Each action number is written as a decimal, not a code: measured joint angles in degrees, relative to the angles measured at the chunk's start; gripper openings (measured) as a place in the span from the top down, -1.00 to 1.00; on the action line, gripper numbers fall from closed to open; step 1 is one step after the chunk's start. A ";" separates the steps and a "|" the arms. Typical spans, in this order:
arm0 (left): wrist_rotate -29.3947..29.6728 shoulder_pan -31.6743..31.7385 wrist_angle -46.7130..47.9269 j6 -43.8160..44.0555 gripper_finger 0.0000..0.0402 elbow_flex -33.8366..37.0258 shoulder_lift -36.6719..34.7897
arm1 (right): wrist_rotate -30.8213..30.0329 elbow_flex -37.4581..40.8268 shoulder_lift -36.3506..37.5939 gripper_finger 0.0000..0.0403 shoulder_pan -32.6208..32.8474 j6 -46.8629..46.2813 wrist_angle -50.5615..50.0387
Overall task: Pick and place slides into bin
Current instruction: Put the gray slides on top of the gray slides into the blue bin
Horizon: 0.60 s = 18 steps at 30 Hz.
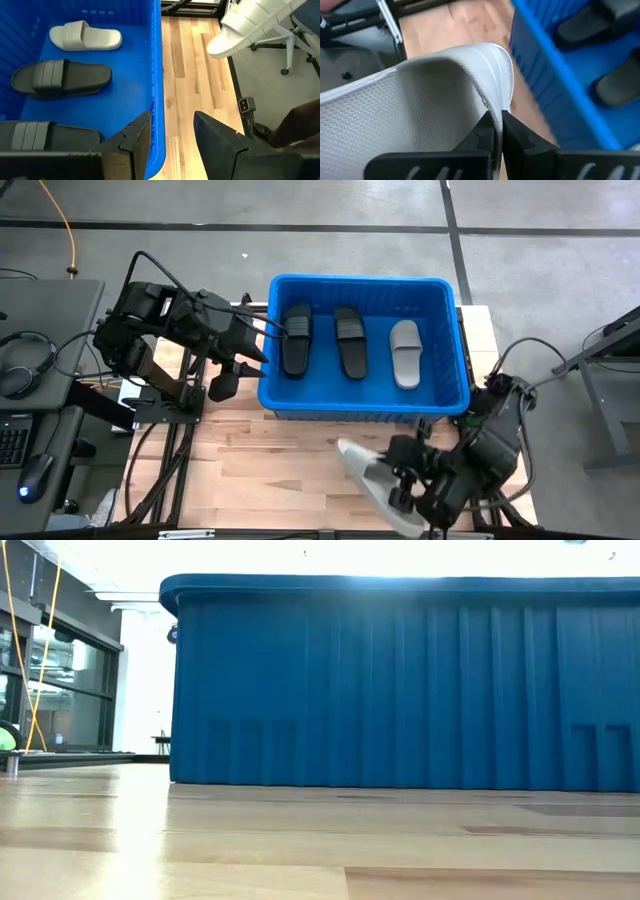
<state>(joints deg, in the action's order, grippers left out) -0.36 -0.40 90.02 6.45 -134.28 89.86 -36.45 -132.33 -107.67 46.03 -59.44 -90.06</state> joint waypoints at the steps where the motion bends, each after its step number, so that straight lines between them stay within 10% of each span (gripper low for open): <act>1: 0.00 0.00 0.00 0.07 0.31 0.00 0.00 | -0.59 0.00 0.69 1.00 -0.50 1.50 0.02; 18: 1.50 0.00 0.00 -0.08 0.31 0.00 0.00 | -1.80 0.07 13.65 1.00 -22.30 33.64 0.04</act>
<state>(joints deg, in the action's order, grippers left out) 1.14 -0.40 90.02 6.37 -134.28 89.86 -38.25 -132.27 -94.02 23.73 -25.80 -90.02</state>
